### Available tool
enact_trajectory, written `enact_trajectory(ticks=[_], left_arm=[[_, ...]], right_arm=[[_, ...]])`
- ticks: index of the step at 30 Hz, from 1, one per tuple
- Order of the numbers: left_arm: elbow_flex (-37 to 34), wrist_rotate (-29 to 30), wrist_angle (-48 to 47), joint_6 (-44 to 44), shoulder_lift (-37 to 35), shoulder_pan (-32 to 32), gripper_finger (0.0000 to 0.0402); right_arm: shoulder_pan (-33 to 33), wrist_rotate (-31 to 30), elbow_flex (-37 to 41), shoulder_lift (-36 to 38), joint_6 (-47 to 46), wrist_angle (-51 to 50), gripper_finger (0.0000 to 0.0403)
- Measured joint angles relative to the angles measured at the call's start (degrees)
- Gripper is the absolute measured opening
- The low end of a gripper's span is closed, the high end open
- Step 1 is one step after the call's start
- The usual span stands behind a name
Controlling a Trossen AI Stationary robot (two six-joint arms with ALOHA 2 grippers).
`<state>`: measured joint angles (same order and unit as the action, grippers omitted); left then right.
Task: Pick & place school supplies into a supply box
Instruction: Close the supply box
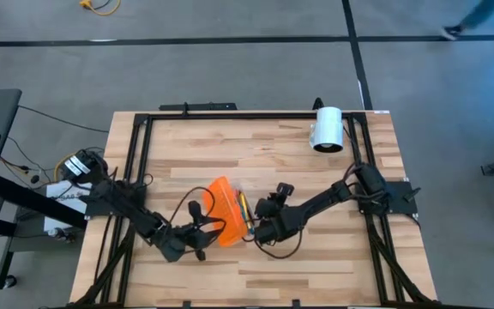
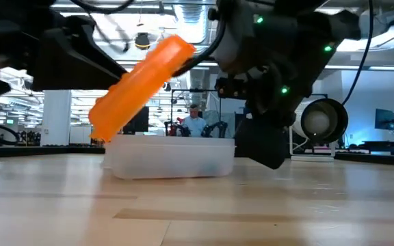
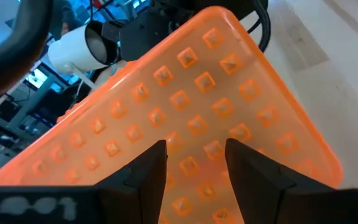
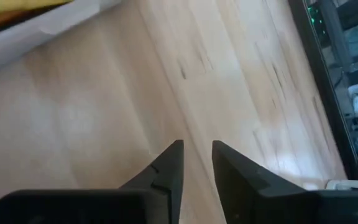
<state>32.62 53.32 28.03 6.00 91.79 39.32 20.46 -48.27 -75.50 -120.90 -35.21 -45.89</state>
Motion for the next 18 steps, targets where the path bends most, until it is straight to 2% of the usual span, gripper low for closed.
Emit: enact_trajectory(ticks=[9, 18], left_arm=[[0.0, -1.5, -0.5, -0.8, 0.0, -3.2, 0.0157], [0.1, -9.4, -0.8, -2.7, -0.1, -9.1, 0.0157]], right_arm=[[1.7, 1.0, 1.7, 0.1, -0.2, 2.4, 0.0070], [3.3, 2.0, 1.8, 0.1, -0.2, 3.1, 0.0070]])
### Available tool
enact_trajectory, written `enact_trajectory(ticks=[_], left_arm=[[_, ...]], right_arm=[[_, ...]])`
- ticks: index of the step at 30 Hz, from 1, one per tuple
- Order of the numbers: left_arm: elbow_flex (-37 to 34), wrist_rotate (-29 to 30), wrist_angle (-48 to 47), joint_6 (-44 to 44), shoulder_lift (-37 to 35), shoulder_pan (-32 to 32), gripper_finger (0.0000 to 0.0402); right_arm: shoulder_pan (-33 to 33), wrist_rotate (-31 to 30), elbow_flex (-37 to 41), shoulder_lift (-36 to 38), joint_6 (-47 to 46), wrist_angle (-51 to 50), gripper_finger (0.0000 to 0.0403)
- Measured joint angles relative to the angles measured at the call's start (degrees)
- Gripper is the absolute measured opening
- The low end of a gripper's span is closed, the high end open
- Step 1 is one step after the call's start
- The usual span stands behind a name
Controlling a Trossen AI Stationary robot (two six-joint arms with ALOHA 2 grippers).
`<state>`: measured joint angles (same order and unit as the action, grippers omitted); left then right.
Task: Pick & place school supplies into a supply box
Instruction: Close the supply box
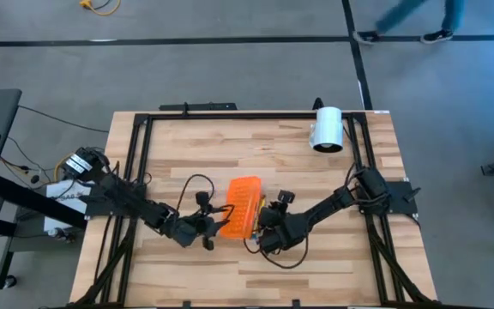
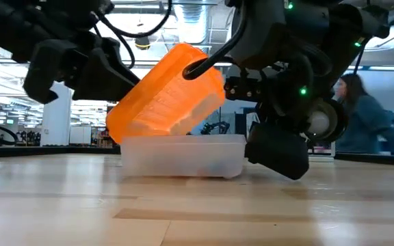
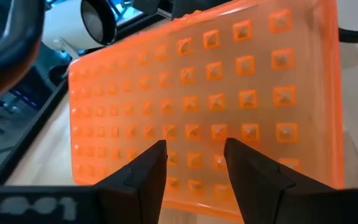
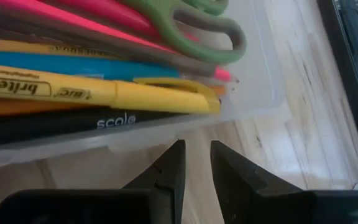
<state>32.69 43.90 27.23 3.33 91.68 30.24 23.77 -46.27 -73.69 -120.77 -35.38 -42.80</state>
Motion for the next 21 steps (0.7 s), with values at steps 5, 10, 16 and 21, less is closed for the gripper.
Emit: enact_trajectory(ticks=[5, 10, 16, 21], left_arm=[[0.0, -4.2, 1.5, 0.0, 0.0, -1.5, 0.0157], [-0.1, -5.8, 3.3, 1.0, 0.0, -1.4, 0.0157], [-0.2, -7.7, 3.7, 1.1, 0.0, -1.2, 0.0157], [-0.2, -7.6, 3.8, 1.2, 0.1, -1.2, 0.0157]], right_arm=[[-0.2, -0.1, 0.0, 0.0, 0.1, -0.4, 0.0070], [-1.5, -0.1, 0.0, 0.0, 0.4, -0.9, 0.0070], [-3.2, -1.0, 0.0, 0.0, 1.1, -0.8, 0.0070], [-3.4, -0.3, 0.0, 0.0, 0.7, -0.6, 0.0070]])
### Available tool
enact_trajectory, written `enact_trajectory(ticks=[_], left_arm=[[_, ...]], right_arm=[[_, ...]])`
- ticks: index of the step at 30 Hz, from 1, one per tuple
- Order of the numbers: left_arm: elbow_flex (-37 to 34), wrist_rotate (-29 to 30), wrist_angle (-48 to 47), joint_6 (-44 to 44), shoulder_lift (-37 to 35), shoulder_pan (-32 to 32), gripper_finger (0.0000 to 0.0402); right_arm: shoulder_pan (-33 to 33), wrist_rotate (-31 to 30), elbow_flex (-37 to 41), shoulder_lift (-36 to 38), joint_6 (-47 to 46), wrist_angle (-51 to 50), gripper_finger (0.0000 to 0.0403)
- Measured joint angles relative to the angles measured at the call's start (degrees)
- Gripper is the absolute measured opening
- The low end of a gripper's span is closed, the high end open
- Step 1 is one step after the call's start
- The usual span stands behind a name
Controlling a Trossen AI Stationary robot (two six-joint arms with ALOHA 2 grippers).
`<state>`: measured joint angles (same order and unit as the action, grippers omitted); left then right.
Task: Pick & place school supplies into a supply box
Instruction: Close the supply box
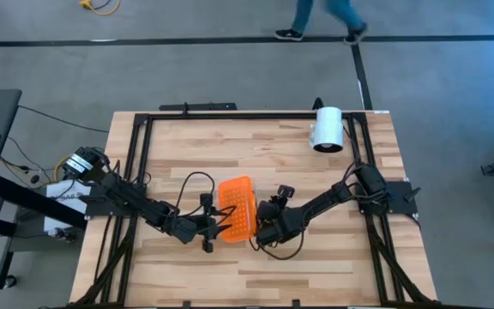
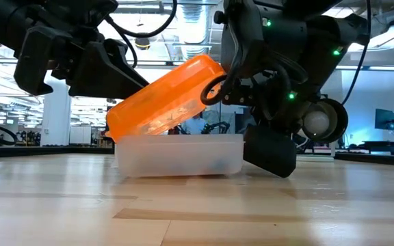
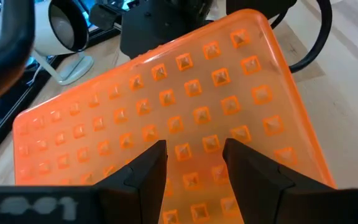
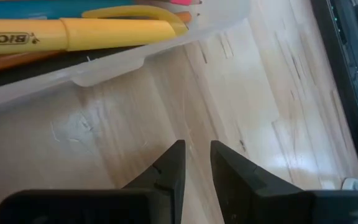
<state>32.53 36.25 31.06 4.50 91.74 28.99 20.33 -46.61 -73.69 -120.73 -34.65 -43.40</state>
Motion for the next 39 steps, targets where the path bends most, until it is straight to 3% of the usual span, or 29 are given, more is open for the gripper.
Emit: enact_trajectory(ticks=[15, 22, 39], left_arm=[[0.1, -0.1, 0.1, 0.4, 0.1, -0.1, 0.0157], [0.1, 0.0, -0.1, 0.4, 0.1, -0.1, 0.0157], [0.1, 2.7, -0.2, 0.4, 0.1, -0.1, 0.0157]], right_arm=[[2.5, 0.2, -0.3, 0.1, -7.7, -8.8, 0.0070], [2.5, 6.0, -0.3, 0.1, -5.6, -8.2, 0.0070], [2.5, 13.0, -0.3, 0.5, -5.9, -7.4, 0.0070]])
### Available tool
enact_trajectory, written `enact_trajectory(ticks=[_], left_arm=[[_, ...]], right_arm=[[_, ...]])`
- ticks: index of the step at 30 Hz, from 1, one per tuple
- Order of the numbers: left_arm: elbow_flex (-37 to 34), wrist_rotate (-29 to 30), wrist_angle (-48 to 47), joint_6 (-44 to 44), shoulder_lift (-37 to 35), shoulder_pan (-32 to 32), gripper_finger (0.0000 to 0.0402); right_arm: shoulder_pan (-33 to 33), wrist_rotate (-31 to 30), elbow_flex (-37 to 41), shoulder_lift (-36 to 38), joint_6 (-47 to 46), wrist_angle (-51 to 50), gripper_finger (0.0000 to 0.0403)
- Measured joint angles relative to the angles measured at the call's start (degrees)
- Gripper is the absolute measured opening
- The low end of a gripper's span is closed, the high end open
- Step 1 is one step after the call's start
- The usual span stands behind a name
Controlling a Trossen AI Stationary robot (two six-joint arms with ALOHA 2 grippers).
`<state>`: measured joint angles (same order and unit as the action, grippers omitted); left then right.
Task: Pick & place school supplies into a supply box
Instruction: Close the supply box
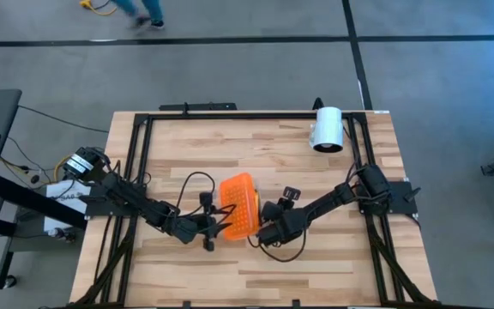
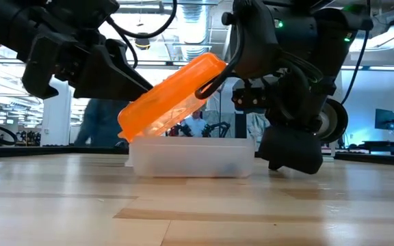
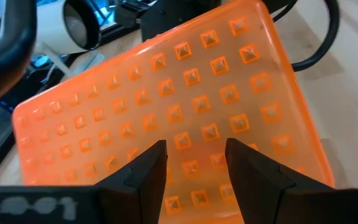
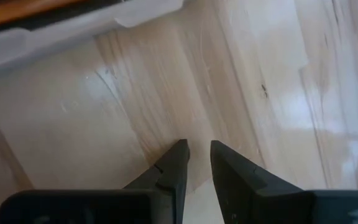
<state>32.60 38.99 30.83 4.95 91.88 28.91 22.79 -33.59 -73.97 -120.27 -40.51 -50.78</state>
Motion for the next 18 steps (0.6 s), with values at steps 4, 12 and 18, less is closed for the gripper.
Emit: enact_trajectory(ticks=[4, 12, 18], left_arm=[[0.0, 1.9, -0.1, 0.0, 0.0, 0.0, 0.0157], [0.0, 2.6, 0.0, 0.0, 0.0, 0.0, 0.0157], [0.0, 2.6, 0.2, 0.0, 0.0, 0.0, 0.0157]], right_arm=[[0.3, 1.2, 0.0, 0.0, -0.5, 0.1, 0.0070], [0.6, 4.0, 0.0, 0.0, -1.1, 0.0, 0.0064], [0.8, 4.5, 0.0, -0.2, -1.1, -0.2, 0.0032]])
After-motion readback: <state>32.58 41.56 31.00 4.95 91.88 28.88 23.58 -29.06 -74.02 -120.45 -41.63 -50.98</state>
